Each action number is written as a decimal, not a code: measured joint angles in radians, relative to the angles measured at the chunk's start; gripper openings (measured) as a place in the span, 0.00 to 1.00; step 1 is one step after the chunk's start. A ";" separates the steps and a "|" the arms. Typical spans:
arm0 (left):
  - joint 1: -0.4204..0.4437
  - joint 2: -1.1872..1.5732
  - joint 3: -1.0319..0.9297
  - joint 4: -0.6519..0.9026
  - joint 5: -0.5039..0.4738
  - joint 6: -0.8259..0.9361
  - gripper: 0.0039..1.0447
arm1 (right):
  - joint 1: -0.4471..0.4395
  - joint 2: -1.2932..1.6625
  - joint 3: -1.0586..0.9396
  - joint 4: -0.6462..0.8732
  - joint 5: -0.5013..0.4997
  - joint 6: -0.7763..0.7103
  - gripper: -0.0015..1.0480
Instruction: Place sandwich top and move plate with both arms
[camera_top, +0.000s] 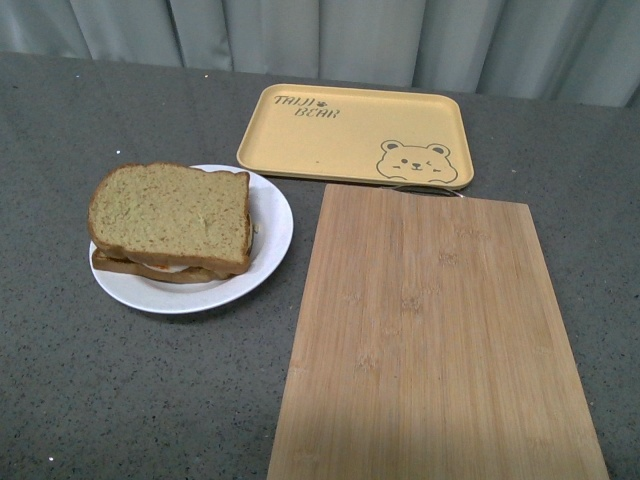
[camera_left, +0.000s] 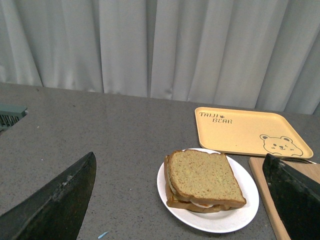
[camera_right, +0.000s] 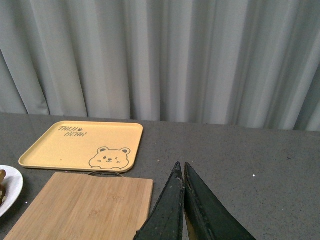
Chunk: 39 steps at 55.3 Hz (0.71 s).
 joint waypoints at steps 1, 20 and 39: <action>0.000 0.000 0.000 0.000 0.000 0.000 0.94 | 0.000 -0.003 0.000 -0.002 0.000 0.000 0.01; 0.000 0.000 0.000 0.000 0.000 0.000 0.94 | 0.000 -0.201 0.001 -0.204 0.000 0.000 0.01; 0.000 0.000 0.000 0.000 0.000 0.000 0.94 | 0.000 -0.202 0.001 -0.208 0.000 -0.002 0.36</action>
